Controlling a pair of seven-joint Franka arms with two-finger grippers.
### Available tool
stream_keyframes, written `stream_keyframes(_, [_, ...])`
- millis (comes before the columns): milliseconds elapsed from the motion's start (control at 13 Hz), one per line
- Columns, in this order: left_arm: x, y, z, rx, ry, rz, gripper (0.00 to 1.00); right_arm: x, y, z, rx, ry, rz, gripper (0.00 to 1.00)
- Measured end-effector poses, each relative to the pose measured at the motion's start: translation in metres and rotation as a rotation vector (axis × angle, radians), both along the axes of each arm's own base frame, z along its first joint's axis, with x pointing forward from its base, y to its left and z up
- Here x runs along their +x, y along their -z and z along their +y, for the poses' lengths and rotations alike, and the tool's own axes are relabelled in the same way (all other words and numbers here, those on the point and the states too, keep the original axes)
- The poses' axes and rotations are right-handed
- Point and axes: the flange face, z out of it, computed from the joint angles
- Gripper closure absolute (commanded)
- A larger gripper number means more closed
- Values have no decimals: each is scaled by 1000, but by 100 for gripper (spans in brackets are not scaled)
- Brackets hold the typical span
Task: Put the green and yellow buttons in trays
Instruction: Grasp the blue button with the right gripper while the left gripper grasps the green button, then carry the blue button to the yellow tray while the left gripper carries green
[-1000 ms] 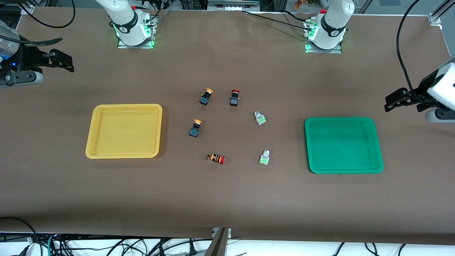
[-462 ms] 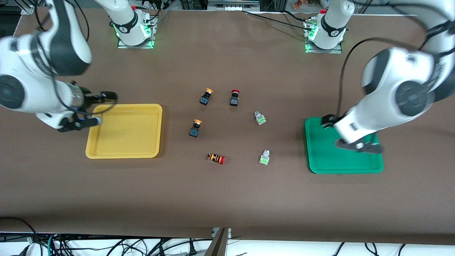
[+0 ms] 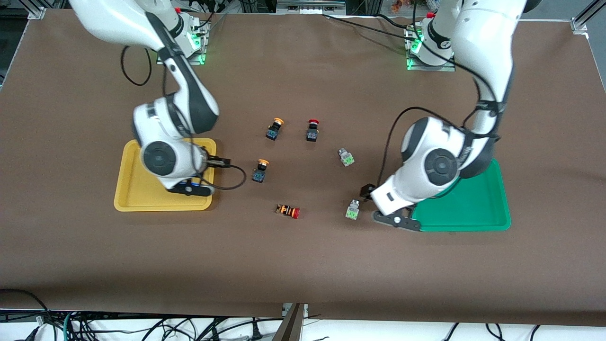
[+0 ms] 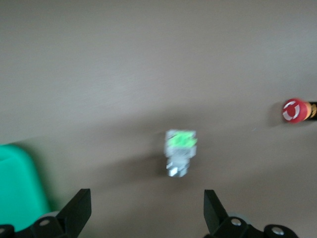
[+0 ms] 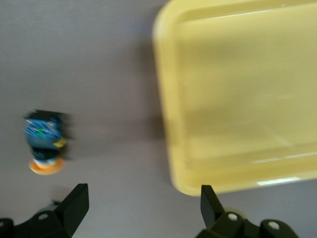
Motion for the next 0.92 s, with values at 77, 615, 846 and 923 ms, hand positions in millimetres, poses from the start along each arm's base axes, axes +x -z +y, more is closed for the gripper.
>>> stream_keyframes(77, [-5,16,-21,-8,14,-20,0,-3,13,19,0,29,-25,0])
stream_keyframes(615, [-8,97,-45,50,86,-128,25,-14,66,86,29,158,-163,0])
stream_keyframes(846, [-11,111,-46,59,96,-122,81,-17,84,94,36,175,-180,59])
stream_keyframes(923, [-13,114,-48,60,98,-118,98,-18,87,95,37,176,-181,84])
